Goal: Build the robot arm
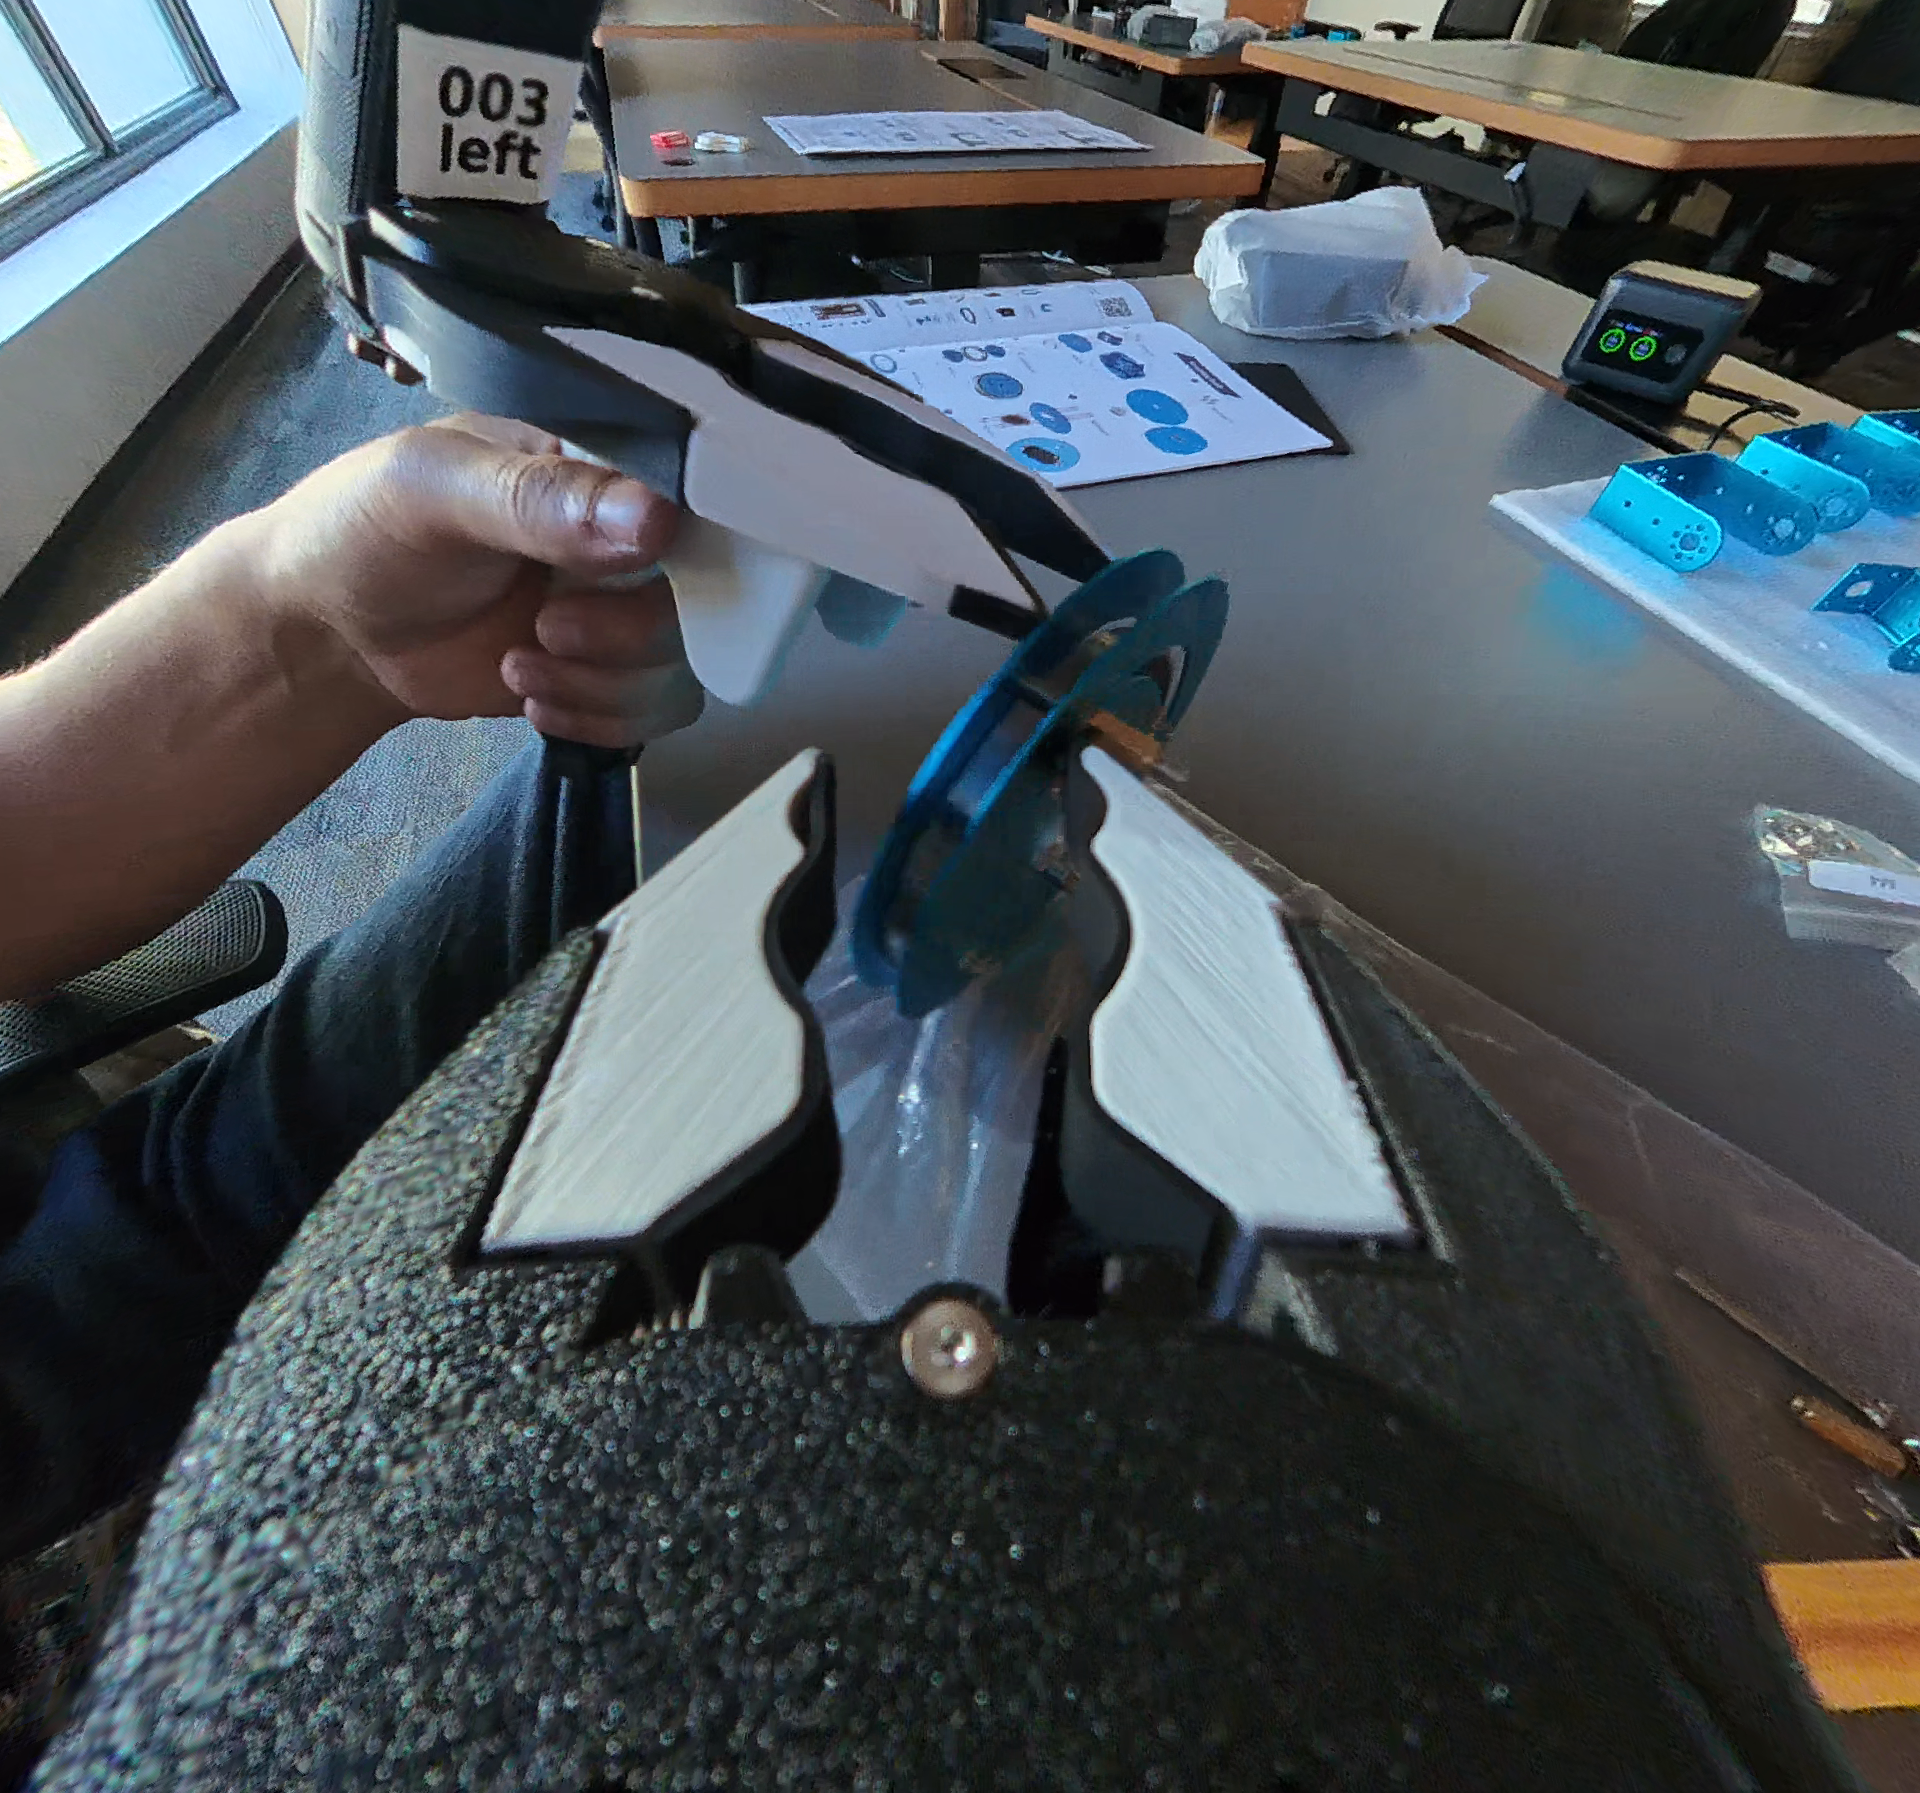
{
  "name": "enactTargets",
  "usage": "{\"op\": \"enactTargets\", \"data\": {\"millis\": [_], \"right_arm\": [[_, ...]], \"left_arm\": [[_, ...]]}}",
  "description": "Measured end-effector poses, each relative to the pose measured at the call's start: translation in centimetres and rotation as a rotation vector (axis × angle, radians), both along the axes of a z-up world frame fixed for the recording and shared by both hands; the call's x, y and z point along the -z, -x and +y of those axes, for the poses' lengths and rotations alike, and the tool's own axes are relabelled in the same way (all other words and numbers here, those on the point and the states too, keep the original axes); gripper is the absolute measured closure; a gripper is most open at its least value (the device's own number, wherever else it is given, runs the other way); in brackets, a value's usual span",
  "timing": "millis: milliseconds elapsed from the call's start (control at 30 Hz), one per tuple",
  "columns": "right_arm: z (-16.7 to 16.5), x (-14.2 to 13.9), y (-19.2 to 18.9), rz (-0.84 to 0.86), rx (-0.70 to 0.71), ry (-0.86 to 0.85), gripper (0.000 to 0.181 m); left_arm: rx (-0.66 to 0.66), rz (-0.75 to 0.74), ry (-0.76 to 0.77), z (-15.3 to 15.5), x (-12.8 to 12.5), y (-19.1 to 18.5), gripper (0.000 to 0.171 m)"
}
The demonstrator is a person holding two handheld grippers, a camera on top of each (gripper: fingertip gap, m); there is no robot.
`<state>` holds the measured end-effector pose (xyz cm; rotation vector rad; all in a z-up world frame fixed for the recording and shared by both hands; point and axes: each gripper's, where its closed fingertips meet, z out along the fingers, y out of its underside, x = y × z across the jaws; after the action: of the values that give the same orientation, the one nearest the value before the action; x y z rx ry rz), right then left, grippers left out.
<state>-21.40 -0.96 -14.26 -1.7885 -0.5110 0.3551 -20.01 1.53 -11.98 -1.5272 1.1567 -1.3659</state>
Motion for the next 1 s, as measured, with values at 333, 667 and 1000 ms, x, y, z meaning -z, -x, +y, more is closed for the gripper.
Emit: {"op": "enactTargets", "data": {"millis": [333,667,1000], "right_arm": [[2.5,-1.0,-1.7,0.299,0.091,0.175,0.166],[1.3,-1.1,1.0,0.385,-0.032,0.263,0.159],[-0.1,-1.3,1.5,0.334,-0.228,0.368,0.165]], "left_arm": [[-0.261,0.090,-0.394,-1.1,3.1,2.9,0.131],[-0.355,0.141,-0.539,-2.4,3.3,-0.9,0.086],[-0.234,0.104,-0.534,-1.2,2.0,1.2,0.142]]}}
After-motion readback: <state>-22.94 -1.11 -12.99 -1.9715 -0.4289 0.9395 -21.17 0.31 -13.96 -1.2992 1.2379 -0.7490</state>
